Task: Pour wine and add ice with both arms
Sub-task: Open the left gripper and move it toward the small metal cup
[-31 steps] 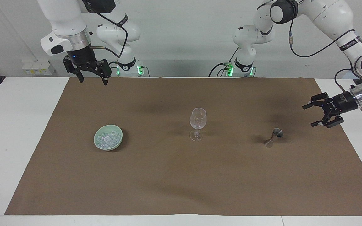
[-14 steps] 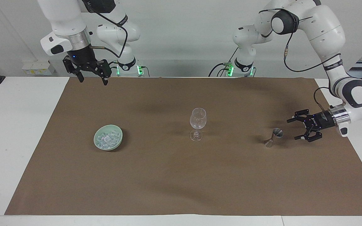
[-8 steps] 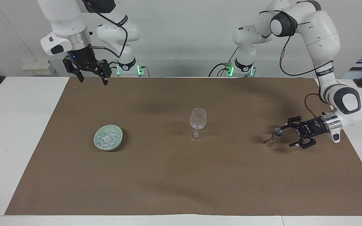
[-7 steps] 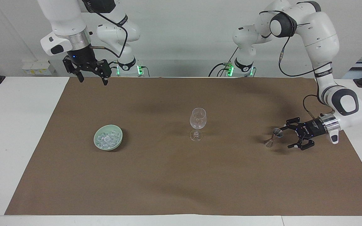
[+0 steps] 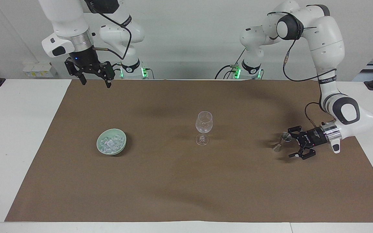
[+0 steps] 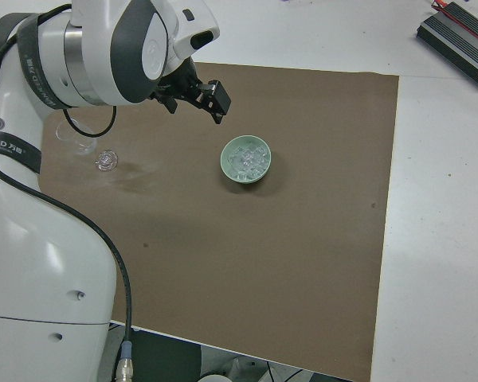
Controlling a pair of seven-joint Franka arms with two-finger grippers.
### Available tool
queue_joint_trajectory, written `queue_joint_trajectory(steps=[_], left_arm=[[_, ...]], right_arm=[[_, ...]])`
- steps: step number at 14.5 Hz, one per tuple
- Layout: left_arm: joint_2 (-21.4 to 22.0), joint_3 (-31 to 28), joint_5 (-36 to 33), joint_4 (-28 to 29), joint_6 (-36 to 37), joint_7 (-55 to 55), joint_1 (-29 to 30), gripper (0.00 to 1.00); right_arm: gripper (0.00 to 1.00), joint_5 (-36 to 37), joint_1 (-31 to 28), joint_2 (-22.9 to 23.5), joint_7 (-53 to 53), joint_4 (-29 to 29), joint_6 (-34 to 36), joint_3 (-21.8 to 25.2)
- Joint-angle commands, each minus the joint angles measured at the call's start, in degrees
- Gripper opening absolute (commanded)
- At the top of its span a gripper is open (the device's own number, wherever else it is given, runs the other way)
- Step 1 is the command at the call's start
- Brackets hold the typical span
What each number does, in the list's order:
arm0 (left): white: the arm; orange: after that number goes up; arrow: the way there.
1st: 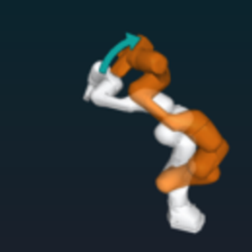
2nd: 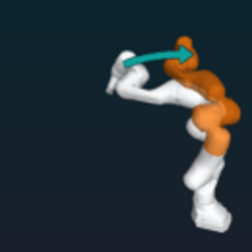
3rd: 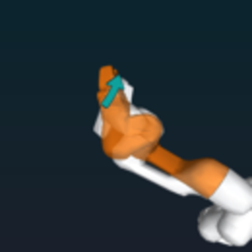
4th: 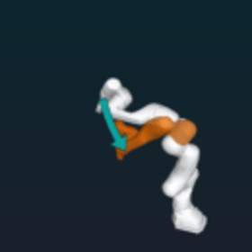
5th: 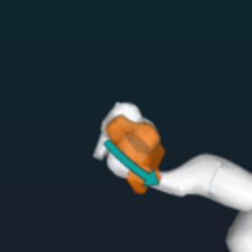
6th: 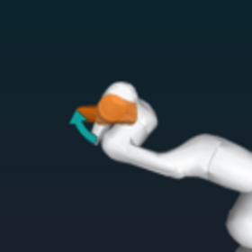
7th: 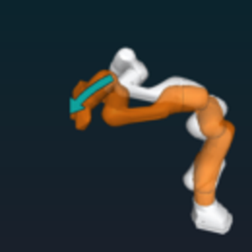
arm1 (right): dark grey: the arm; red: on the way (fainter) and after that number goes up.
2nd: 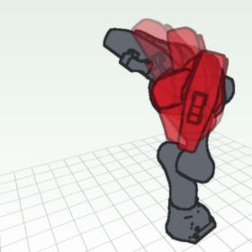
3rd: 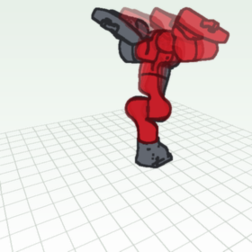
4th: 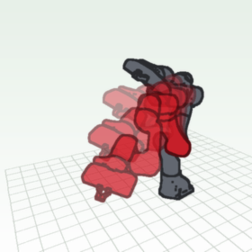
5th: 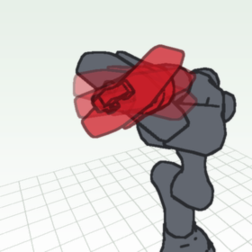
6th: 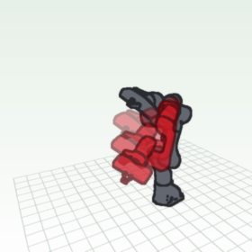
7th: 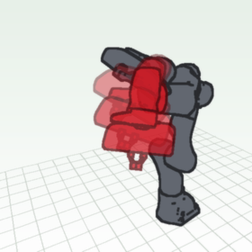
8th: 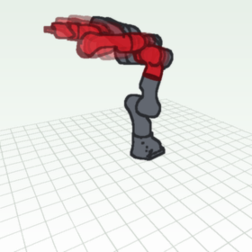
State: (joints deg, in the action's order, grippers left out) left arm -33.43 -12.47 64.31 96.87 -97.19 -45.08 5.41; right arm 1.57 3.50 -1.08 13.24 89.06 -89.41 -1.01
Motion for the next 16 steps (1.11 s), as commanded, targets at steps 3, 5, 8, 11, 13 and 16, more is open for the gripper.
queue_joint_trajectory(steps=[3, 5, 8, 11, 13, 16], left_arm=[[0.39, 0.78, 1.08, 1.12, -0.89, 0.78, 0.22, 1.00], [0.65, 0.70, 1.08, 2.17, -0.37, 1.91, 0.30, 1.00], [0.82, 0.70, 1.08, 2.53, -0.19, 2.10, 0.56, 1.00], [1.00, 0.70, 1.26, 3.06, -0.10, 2.10, 0.65, 0.96], [1.09, 0.70, 1.43, 3.06, 0.60, 2.10, 0.74, 0.92], [1.35, 0.70, 1.61, 3.06, 2.26, 2.10, 1.53, 0.85]], right_arm=[[1.00, -1.13, -0.77, -0.23, -1.55, 0.32, 0.29, -0.14], [1.00, -1.13, -0.77, -0.23, -1.55, 0.32, 0.29, -0.14], [1.00, -1.13, -0.77, -0.23, -1.55, 0.32, 0.29, -0.14], [1.00, -1.13, -0.77, -0.23, -1.55, 0.32, 0.29, -0.14], [1.00, -1.13, -0.77, -0.23, -1.55, 0.32, 0.29, -0.14], [1.00, -1.13, -0.77, -0.23, -1.55, 0.32, 0.29, -0.14]])
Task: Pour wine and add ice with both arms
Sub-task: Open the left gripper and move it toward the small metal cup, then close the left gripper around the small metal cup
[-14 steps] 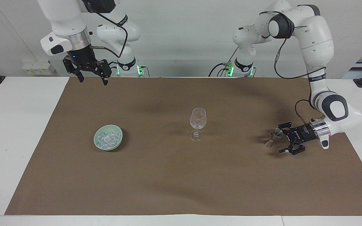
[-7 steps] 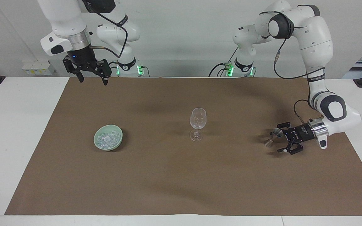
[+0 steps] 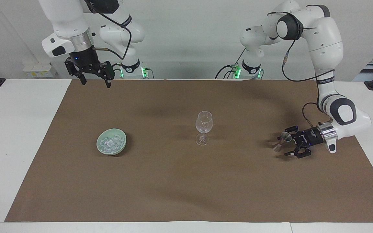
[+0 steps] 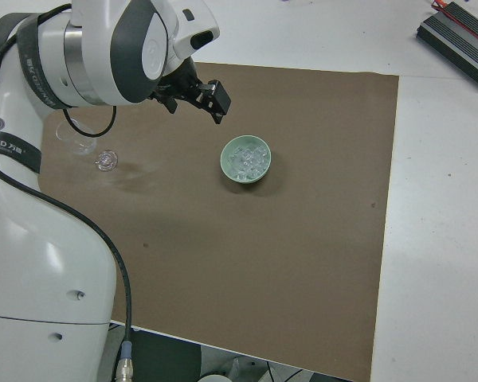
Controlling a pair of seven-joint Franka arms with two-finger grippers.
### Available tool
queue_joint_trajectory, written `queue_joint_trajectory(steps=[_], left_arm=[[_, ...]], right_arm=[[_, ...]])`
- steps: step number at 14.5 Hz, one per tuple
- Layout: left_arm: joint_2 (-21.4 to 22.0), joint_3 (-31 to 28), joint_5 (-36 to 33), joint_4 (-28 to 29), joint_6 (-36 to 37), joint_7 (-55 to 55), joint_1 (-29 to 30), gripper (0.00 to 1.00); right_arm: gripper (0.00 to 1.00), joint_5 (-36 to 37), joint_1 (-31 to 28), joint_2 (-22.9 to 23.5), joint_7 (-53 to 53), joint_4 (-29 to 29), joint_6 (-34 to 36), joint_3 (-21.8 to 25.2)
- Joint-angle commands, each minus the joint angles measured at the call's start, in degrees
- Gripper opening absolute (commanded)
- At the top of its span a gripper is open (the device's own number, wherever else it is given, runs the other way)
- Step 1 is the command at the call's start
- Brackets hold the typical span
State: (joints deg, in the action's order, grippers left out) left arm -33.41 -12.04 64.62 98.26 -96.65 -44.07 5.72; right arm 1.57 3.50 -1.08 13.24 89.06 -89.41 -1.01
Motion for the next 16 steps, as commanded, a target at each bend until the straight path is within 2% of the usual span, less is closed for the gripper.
queue_joint_trajectory(steps=[1, 6, 10, 13, 16], left_arm=[[1.33, 0.18, 1.21, 1.67, 2.08, 1.09, 1.48, 0.83], [1.50, 0.18, 1.30, 1.58, 2.87, 1.09, 1.66, 0.72], [1.50, 0.27, 1.38, 1.67, 2.87, 1.45, 1.57, 0.69], [1.50, 0.27, 1.47, 1.58, 3.31, 1.45, 1.57, 0.57], [1.50, 0.35, 1.47, 1.58, 3.31, 1.53, 1.57, 0.50]], right_arm=[[1.00, -1.13, -0.77, -0.23, -1.55, 0.32, 0.29, -0.14], [1.00, -1.13, -0.77, -0.23, -1.55, 0.32, 0.29, -0.14], [1.00, -1.13, -0.77, -0.23, -1.55, 0.32, 0.29, -0.14], [1.00, -1.13, -0.77, -0.23, -1.55, 0.32, 0.29, -0.14], [1.00, -1.13, -0.77, -0.23, -1.55, 0.32, 0.29, -0.14]])
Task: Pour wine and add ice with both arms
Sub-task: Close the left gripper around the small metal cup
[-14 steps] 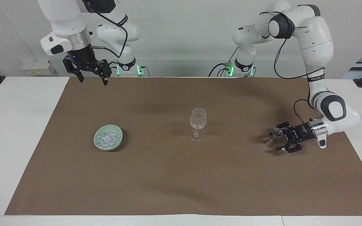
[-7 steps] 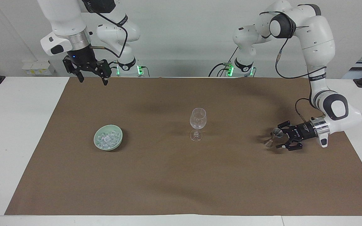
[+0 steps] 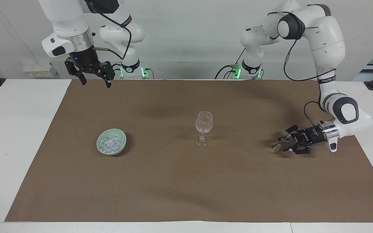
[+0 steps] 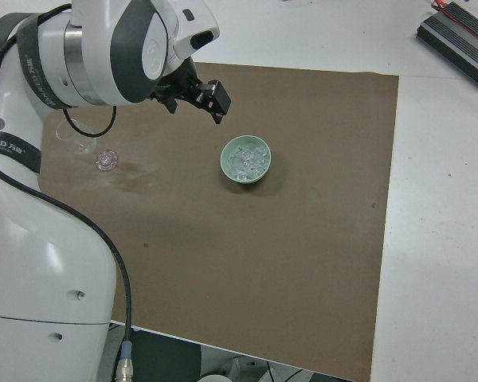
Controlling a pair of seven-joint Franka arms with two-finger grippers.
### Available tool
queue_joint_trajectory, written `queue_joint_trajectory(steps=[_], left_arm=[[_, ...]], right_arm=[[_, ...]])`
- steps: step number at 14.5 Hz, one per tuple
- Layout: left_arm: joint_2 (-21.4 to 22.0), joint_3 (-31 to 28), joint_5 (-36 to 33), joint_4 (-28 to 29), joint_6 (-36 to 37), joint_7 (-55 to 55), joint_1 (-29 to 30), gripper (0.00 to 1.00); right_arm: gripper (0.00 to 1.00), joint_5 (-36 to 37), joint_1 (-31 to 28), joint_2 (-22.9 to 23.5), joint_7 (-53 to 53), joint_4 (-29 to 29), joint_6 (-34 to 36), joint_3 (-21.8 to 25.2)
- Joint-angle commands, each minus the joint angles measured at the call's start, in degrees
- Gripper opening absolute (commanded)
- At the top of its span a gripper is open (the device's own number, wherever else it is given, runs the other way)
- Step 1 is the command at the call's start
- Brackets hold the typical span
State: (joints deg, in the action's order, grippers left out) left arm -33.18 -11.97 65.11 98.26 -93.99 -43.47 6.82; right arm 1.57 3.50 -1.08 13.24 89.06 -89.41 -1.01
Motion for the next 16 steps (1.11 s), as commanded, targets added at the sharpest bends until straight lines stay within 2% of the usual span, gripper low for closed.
queue_joint_trajectory(steps=[1, 3, 7, 16], left_arm=[[1.28, 0.28, 0.98, 1.58, 0.65, 0.93, 0.48, 0.49], [1.28, 0.28, 0.98, 1.58, 0.65, 0.84, 0.39, 0.35], [1.37, 0.28, 0.98, 1.40, 1.09, 1.19, 0.39, 0.00], [1.98, -0.60, 0.98, 0.44, 3.98, 2.16, 1.00, 0.00]], right_arm=[[1.00, -1.13, -0.77, -0.23, -1.55, 0.32, 0.29, -0.14], [1.00, -1.13, -0.77, -0.23, -1.55, 0.32, 0.29, -0.14], [1.00, -1.13, -0.77, -0.23, -1.55, 0.32, 0.29, -0.14], [1.00, -1.13, -0.77, -0.23, -1.55, 0.32, 0.29, -0.14]])
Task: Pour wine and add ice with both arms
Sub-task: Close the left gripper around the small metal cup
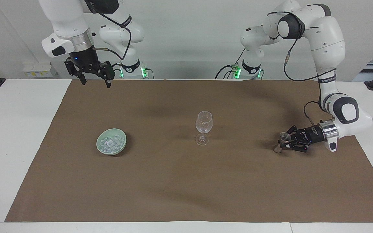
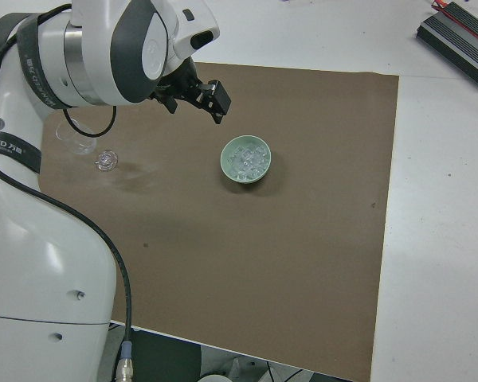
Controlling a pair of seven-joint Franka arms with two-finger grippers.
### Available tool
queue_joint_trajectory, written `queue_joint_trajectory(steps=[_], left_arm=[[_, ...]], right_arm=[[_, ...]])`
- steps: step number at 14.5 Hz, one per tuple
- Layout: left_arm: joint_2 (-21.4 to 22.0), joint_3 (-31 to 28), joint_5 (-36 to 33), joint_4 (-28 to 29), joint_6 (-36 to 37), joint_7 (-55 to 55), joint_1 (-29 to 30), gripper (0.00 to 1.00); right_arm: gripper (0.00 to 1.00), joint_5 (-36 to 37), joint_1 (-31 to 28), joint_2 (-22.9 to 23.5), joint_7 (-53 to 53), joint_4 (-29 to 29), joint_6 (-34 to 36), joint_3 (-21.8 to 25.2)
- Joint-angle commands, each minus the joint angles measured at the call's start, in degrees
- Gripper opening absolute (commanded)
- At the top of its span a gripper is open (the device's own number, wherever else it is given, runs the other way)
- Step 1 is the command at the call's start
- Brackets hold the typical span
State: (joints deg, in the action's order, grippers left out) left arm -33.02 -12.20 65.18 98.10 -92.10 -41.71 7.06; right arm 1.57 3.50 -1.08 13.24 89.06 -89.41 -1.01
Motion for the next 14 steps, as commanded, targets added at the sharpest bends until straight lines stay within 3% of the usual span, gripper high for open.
queue_joint_trajectory(steps=[1, 14], left_arm=[[2.52, -0.45, 0.65, 0.26, 2.19, -0.12, 1.11, 0.00], [7.97, 0.87, -2.95, -2.38, 0.61, -15.58, -4.60, 0.00]], right_arm=[[1.00, -1.13, -0.77, -0.23, -1.55, 0.32, 0.29, -0.14], [1.00, -1.13, -0.77, -0.23, -1.55, 0.32, 0.29, -0.14]])
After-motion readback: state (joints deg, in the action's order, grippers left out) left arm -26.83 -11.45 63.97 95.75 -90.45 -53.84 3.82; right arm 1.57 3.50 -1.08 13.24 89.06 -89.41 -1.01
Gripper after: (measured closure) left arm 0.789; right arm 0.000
